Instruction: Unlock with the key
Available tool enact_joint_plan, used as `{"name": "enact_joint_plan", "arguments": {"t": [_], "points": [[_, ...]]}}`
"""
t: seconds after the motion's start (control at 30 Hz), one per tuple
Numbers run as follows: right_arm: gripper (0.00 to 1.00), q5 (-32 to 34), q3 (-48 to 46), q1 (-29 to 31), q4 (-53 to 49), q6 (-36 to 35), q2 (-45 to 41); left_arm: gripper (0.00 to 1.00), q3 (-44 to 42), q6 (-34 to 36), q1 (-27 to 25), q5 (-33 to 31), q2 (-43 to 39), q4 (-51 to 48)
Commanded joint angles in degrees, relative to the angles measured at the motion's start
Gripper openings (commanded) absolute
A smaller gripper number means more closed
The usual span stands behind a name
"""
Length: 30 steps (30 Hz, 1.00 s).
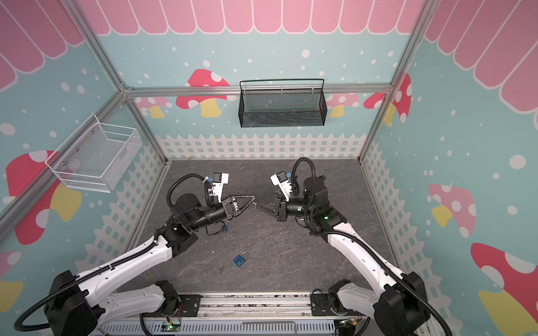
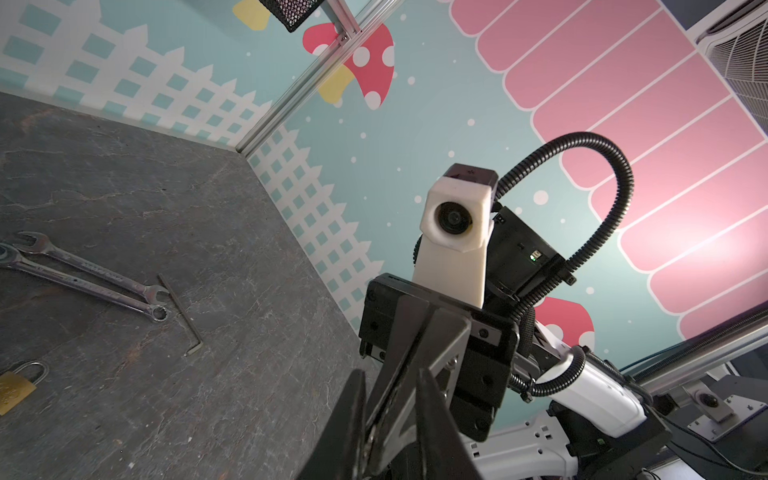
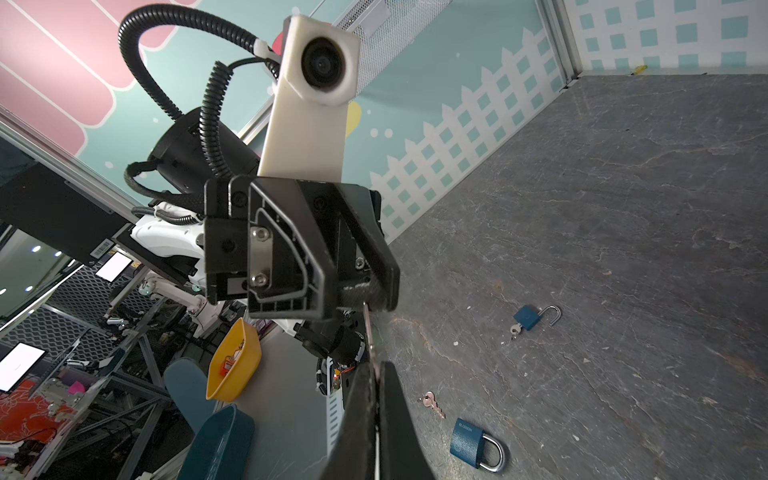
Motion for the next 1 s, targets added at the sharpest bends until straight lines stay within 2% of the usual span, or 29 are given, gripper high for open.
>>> {"name": "enact_joint_plan", "arguments": {"t": [0.0, 0.1, 0.23, 0.4, 0.5, 0.63, 0.83, 0.97], "points": [[0.00, -0.1, 1.2, -0.3, 1.0, -1.4, 0.0, 0.19, -0.2, -0.2, -0.3, 2.0, 0.8, 1.4], [0.00, 0.0, 1.3, -0.2, 1.0, -1.6, -0.2, 0.18, 0.3, 0.0, -0.3, 1.7, 1.1, -0.1], [0.00, 0.7, 1.3, -0.2, 0.4, -2.0, -0.1, 0.08, 0.5, 0.0, -0.3, 2.3, 1.5, 0.0], [0.00, 1.1, 1.4, -0.2, 0.2, -1.9, 0.0, 0.06, 0.6, 0.5, -0.3, 2.5, 1.3, -0.7], [0.00, 1.0, 1.6, -0.2, 0.3, -1.8, -0.1, 0.01, 0.6, 1.1, -0.3, 2.2, 1.1, -1.0], [0.00, 1.1, 1.5, -0.2, 0.4, -1.5, -0.4, 0.00, -0.2, 1.1, -0.4, 1.9, 0.9, 2.1], [0.20, 0.5, 0.4, -0.2, 2.7, 0.6, -0.2, 0.00, -0.2, 1.6, -0.8, 2.4, 1.4, 4.9], [0.27, -0.6, -1.0, -0.2, 5.8, 2.9, 0.1, 0.00, -0.8, 1.4, -0.9, 1.3, 1.5, 7.1]]}}
